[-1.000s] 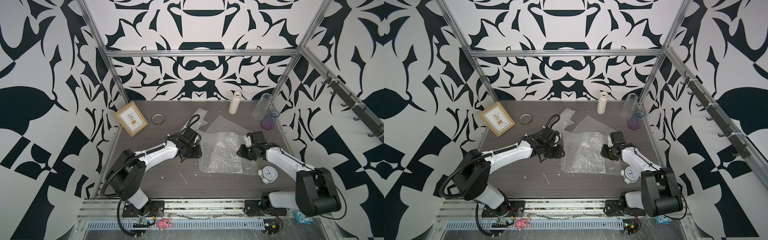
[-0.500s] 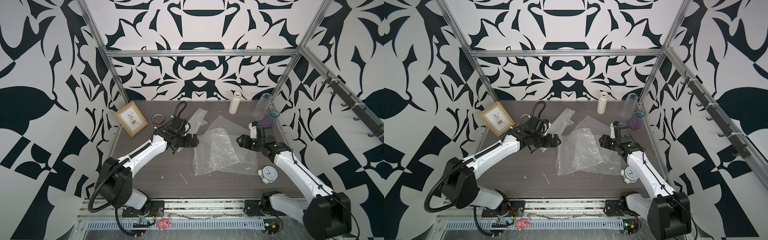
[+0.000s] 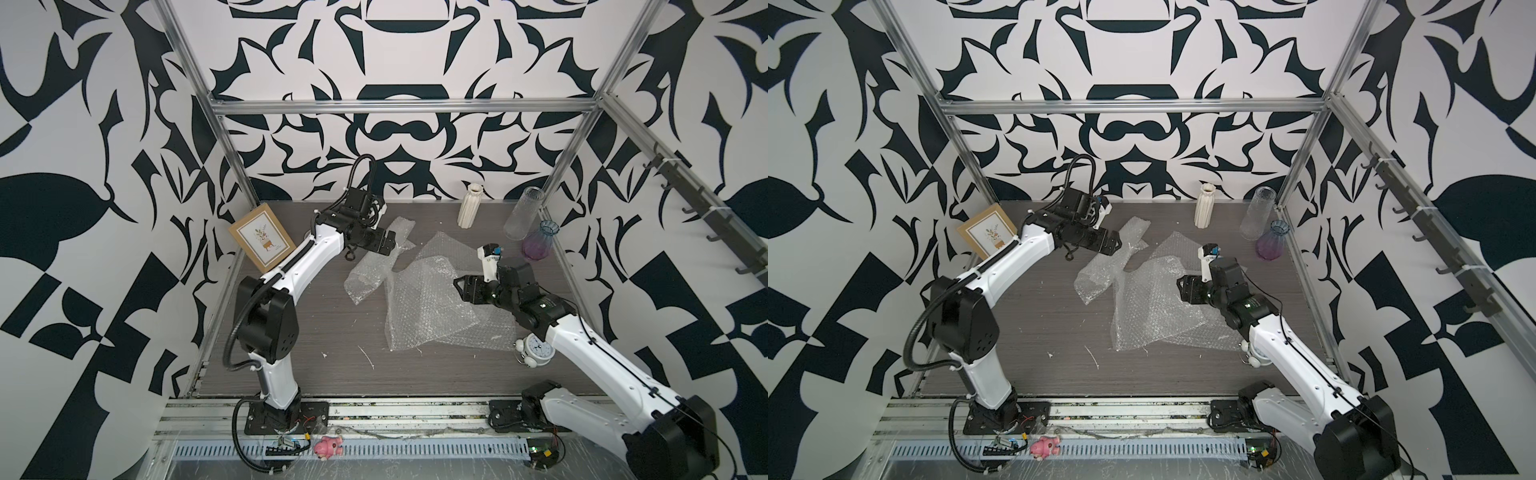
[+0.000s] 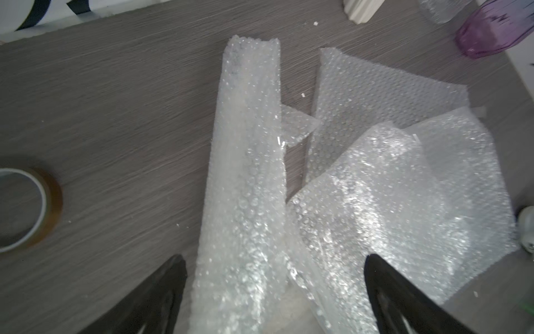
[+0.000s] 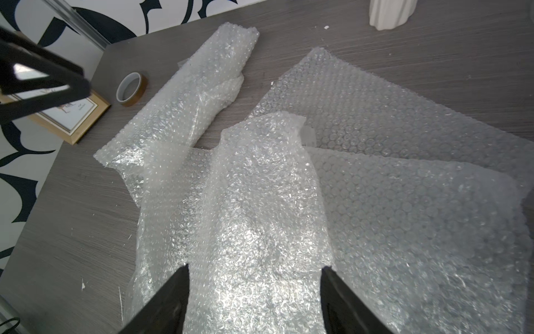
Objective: Unwrap the vase from the bubble wrap
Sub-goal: Pick up the bubble wrap from the center of the board.
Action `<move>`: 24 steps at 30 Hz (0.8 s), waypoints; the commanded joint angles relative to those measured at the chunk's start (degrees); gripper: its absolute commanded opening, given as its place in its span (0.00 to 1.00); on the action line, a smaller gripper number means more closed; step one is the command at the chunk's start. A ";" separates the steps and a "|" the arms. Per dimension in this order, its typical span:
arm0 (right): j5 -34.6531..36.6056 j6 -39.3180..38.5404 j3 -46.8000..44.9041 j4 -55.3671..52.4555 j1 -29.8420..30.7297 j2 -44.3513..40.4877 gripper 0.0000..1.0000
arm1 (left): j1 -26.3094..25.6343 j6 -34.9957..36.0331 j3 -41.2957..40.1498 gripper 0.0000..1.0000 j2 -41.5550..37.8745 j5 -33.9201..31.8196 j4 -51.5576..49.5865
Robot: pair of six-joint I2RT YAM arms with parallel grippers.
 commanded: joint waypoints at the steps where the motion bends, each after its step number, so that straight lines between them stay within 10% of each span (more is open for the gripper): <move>1: 1.55 -0.90 0.88 1.82 0.79 -0.70 0.74 | 0.40 5.25 6.97 0.99 5.85 -1.81 -5.03; 24: 1.45 -1.66 2.34 0.75 1.03 2.30 0.75 | -1.75 2.75 24.61 0.99 29.19 -2.98 -9.49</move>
